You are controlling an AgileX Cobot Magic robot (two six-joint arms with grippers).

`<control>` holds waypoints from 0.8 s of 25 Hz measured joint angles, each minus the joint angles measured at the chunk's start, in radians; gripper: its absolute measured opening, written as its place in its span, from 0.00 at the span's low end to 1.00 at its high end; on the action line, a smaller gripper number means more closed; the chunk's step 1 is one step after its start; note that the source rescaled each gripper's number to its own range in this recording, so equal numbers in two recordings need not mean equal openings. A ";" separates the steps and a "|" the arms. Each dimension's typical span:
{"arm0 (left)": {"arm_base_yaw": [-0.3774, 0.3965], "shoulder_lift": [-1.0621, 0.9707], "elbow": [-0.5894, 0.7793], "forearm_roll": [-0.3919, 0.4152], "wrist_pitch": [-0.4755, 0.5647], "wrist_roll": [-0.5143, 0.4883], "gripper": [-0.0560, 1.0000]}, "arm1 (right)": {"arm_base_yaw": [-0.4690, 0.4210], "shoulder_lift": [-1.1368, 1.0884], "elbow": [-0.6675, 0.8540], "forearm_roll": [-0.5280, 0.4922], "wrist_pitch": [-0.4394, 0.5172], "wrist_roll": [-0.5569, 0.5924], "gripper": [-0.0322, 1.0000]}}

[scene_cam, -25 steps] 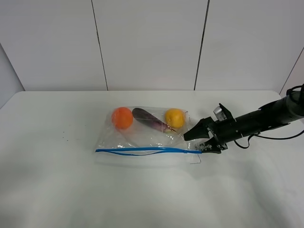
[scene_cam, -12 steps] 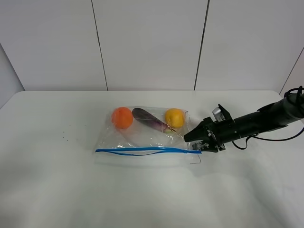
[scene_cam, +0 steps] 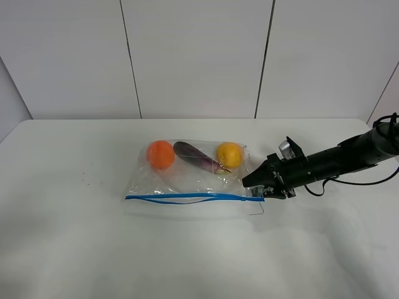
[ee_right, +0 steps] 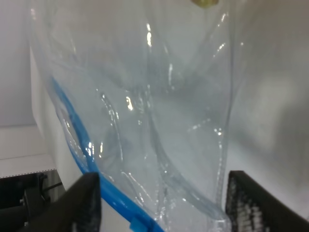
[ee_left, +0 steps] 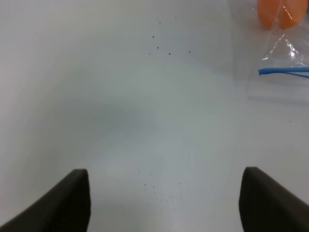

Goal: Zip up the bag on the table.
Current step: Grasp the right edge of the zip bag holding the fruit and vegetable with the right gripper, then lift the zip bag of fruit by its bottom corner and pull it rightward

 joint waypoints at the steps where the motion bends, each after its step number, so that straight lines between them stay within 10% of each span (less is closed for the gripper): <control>1: 0.000 0.000 0.000 0.000 0.000 0.000 1.00 | 0.000 0.000 0.000 0.000 0.000 0.000 0.59; 8: 0.000 0.000 0.000 0.000 0.000 0.000 1.00 | 0.000 0.000 0.000 -0.016 0.000 0.020 0.40; 12: 0.000 0.000 0.000 0.000 0.000 0.000 1.00 | 0.000 0.000 0.000 -0.018 0.011 0.037 0.04; 20: 0.000 0.000 0.000 0.000 0.000 0.000 1.00 | 0.000 0.000 0.000 0.008 0.064 0.155 0.03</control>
